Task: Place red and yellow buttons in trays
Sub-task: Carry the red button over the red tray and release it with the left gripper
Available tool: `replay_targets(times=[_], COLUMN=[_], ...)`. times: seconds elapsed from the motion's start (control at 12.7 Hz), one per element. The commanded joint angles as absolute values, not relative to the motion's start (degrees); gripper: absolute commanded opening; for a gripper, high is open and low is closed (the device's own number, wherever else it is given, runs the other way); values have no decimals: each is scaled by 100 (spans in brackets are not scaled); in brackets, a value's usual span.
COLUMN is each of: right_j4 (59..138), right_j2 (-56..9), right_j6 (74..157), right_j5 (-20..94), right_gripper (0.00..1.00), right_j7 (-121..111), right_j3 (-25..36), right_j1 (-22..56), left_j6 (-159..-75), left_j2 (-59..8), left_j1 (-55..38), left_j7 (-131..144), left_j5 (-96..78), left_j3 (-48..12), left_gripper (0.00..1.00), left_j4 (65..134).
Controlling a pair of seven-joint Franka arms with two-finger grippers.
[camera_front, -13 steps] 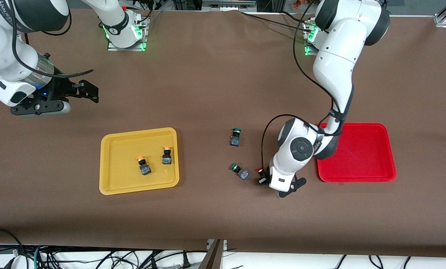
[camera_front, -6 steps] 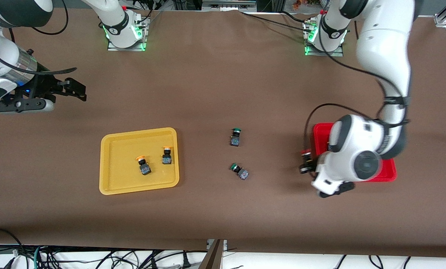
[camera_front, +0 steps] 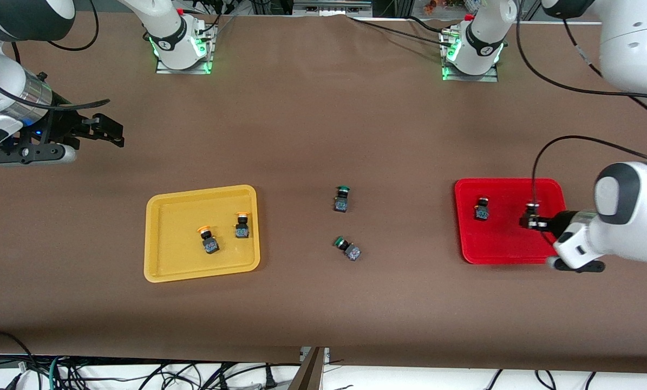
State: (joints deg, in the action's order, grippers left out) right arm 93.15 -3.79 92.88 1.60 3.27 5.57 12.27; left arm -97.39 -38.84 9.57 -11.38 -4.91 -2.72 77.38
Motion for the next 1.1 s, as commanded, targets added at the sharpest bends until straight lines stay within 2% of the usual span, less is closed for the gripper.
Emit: replay_targets(times=[0.0, 0.08, 0.24, 0.55, 1.02], right_j4=[9193, 9193, 9193, 9114, 9114], right_j2=[-396, -422, -422, -431, -448], right_j6=[9158, 9158, 9158, 9158, 9158], right_j5=[114, 123, 141, 141, 141], right_gripper=[100, 100, 100, 100, 100], right_j7=[229, 229, 229, 229, 220], right_j3=[545, 536, 545, 545, 545], right_j1=[1195, 1195, 1195, 1187, 1187], left_j6=[-11444, -12253, -13128, -13421, -13219], left_j2=[-2719, -2481, -2286, -2285, -2653], left_j1=[1037, 1037, 976, 1019, 853], left_j7=[-1450, -1450, -1363, -1388, -1327], left_j5=[-554, -554, -554, -554, -554], left_j3=[-343, -351, -352, -369, -483], left_gripper=[10, 10, 13, 13, 14], left_j4=[9950, 10637, 11204, 11197, 11232])
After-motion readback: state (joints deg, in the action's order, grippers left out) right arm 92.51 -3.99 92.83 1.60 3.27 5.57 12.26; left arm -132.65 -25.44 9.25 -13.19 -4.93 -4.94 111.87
